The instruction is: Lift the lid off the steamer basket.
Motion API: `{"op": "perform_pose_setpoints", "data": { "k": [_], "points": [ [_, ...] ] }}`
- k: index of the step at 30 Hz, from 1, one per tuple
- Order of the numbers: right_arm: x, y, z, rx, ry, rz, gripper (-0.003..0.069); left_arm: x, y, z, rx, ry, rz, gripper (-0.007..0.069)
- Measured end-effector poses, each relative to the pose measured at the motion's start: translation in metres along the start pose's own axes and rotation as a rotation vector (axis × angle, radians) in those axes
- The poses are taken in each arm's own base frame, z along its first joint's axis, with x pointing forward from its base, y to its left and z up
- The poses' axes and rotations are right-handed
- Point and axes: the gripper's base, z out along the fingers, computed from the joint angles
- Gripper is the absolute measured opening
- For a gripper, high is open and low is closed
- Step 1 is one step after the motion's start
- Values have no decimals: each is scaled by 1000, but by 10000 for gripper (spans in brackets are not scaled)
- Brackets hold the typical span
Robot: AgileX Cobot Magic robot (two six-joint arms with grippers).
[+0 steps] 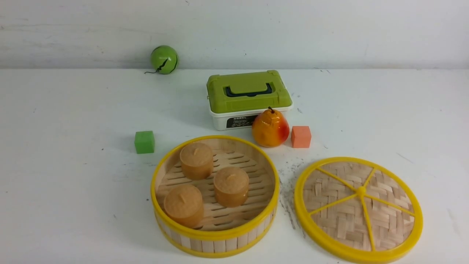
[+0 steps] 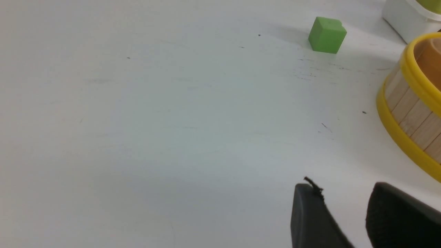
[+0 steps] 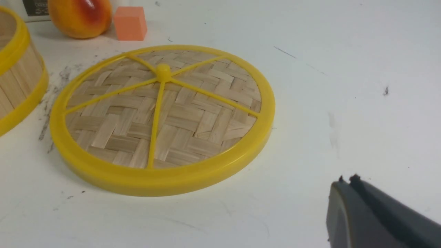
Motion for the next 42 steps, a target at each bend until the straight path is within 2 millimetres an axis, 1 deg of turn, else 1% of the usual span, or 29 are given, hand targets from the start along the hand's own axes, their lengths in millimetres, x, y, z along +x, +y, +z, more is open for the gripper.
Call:
{"op": "perform_pose_setpoints", "data": {
  "k": [42],
  "points": [
    [0, 0, 0, 0, 0, -1, 15, 0, 0, 0, 0, 0, 0, 239]
  ]
}}
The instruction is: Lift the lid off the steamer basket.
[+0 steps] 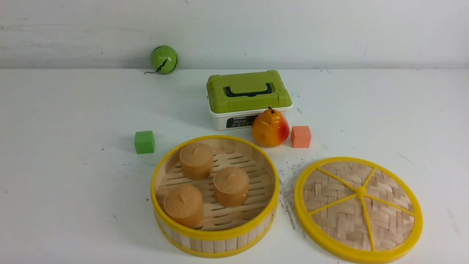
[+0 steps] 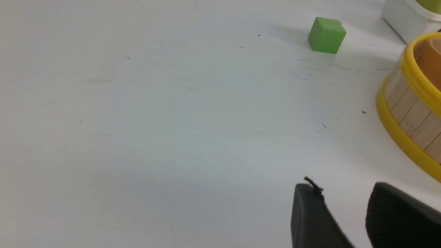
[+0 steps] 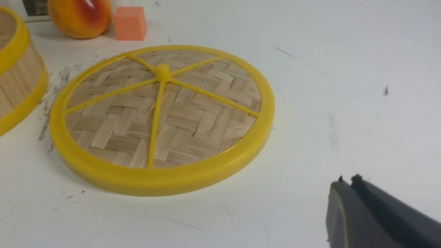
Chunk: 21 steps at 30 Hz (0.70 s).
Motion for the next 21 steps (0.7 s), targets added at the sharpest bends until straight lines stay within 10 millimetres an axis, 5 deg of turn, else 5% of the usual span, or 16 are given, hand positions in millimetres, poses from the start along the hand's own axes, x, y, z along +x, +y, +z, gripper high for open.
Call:
{"op": "perform_pose_setpoints", "data": {
  "k": [21],
  "points": [
    [0, 0, 0, 1, 0, -2, 29, 0, 0, 0, 0, 0, 0, 239]
  ]
}}
